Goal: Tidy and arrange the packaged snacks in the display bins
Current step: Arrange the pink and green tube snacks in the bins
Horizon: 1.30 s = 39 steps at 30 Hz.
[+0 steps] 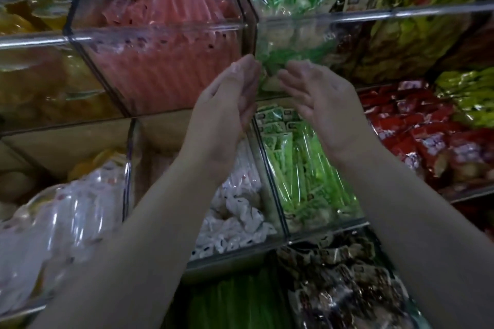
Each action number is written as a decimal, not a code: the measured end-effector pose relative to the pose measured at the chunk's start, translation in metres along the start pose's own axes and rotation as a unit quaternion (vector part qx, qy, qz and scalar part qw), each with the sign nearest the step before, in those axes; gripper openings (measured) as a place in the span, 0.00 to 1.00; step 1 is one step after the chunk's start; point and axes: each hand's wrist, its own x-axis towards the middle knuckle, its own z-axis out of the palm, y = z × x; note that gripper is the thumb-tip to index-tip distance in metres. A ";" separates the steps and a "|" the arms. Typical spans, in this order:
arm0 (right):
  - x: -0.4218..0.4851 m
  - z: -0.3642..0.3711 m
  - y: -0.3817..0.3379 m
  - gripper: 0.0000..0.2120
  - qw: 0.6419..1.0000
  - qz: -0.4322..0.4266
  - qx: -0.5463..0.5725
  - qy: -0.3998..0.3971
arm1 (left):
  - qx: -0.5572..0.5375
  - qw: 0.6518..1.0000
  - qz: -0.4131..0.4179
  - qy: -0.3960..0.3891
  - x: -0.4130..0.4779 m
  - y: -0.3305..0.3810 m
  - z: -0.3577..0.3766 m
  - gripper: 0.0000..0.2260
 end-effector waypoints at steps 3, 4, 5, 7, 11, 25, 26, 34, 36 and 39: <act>-0.010 -0.013 0.010 0.08 1.000 0.008 -0.007 0.008 | 0.003 1.000 -0.013 -0.015 -0.007 -0.016 0.015 0.19; -0.012 -0.017 0.014 0.09 1.000 0.011 -0.007 0.011 | 0.002 1.000 -0.018 -0.019 -0.009 -0.022 0.020 0.19; -0.015 -0.020 0.019 0.09 1.000 0.016 -0.008 0.014 | 0.001 0.999 -0.024 -0.022 -0.011 -0.027 0.024 0.19; -0.020 -0.027 0.030 0.09 0.999 0.027 -0.012 0.014 | 0.002 0.999 -0.034 -0.024 -0.013 -0.036 0.031 0.19; -0.024 -0.035 0.052 0.12 0.997 0.066 -0.019 0.034 | 0.011 0.998 -0.064 -0.028 -0.014 -0.058 0.042 0.20; -0.014 -0.033 0.106 0.08 0.977 0.210 -0.023 -0.011 | 0.002 0.972 -0.235 0.021 0.000 -0.110 0.058 0.23; -0.013 -0.033 0.108 0.11 0.976 0.218 -0.025 -0.014 | 0.014 0.970 -0.241 0.015 0.000 -0.110 0.060 0.20; -0.008 -0.031 0.115 0.22 0.967 0.251 -0.030 -0.033 | 0.026 0.966 -0.256 -0.019 0.002 -0.110 0.062 0.10; -0.008 -0.032 0.112 0.22 0.963 0.265 -0.004 -0.039 | 0.034 0.966 -0.255 -0.018 0.001 -0.110 0.061 0.11; -0.009 -0.034 0.109 0.22 0.961 0.273 0.025 -0.041 | 0.028 0.967 -0.252 -0.014 0.002 -0.112 0.060 0.13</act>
